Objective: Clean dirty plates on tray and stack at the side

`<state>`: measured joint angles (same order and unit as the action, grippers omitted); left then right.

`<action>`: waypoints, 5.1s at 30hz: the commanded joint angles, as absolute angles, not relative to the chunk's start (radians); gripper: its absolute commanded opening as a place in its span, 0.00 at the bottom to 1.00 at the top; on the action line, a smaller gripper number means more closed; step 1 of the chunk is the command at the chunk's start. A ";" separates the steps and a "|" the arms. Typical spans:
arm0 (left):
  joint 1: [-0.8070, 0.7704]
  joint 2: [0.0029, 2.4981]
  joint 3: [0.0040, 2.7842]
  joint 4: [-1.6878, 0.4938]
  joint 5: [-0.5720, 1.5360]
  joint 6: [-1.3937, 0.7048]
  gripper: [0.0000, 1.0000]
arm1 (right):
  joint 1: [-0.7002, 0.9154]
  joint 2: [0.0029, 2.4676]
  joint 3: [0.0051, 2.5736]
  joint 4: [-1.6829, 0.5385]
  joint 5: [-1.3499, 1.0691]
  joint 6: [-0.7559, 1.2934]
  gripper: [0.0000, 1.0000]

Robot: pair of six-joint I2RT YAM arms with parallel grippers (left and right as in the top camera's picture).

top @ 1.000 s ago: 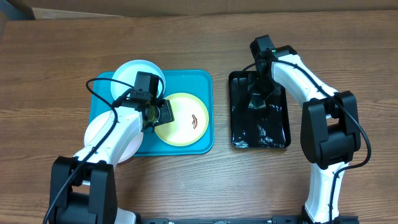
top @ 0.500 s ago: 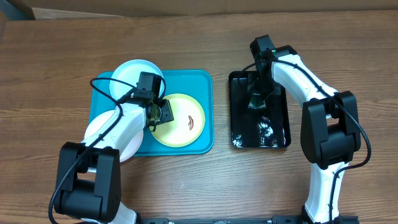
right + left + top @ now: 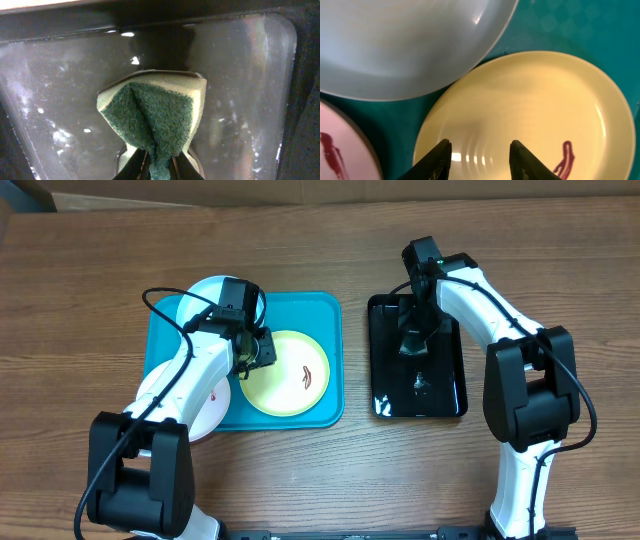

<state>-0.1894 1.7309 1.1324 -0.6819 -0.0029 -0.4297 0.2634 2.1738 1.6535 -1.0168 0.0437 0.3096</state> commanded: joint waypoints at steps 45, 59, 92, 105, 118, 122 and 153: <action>-0.196 1.856 1.103 -0.639 -0.007 -0.403 0.04 | 0.262 2.098 1.750 -1.177 0.051 0.248 0.04; -0.196 1.856 1.103 -0.684 0.001 -0.403 0.04 | 0.262 1.957 1.750 -1.272 0.051 0.227 0.04; -0.196 1.856 1.103 -0.740 -0.063 -0.499 0.04 | 0.299 1.953 1.740 -1.365 0.066 0.317 0.04; -0.196 1.856 1.103 -0.742 -0.062 -0.545 0.04 | 0.316 1.952 1.742 -1.356 -0.023 0.277 0.04; -0.196 1.856 1.103 -0.740 -0.062 -0.554 0.04 | 0.521 1.953 1.747 -1.103 -0.340 0.182 0.04; -0.196 1.856 1.103 -0.741 -0.062 -0.554 0.04 | 0.619 1.963 1.746 -1.032 -0.200 0.237 0.04; -0.196 1.856 1.103 -0.755 -0.062 -0.554 0.04 | 0.718 2.202 1.721 -0.897 0.164 0.316 0.04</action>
<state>-0.1902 1.8393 1.1206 -0.7361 -0.0193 -0.5301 0.7200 2.1769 1.7145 -0.9051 0.1471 0.3099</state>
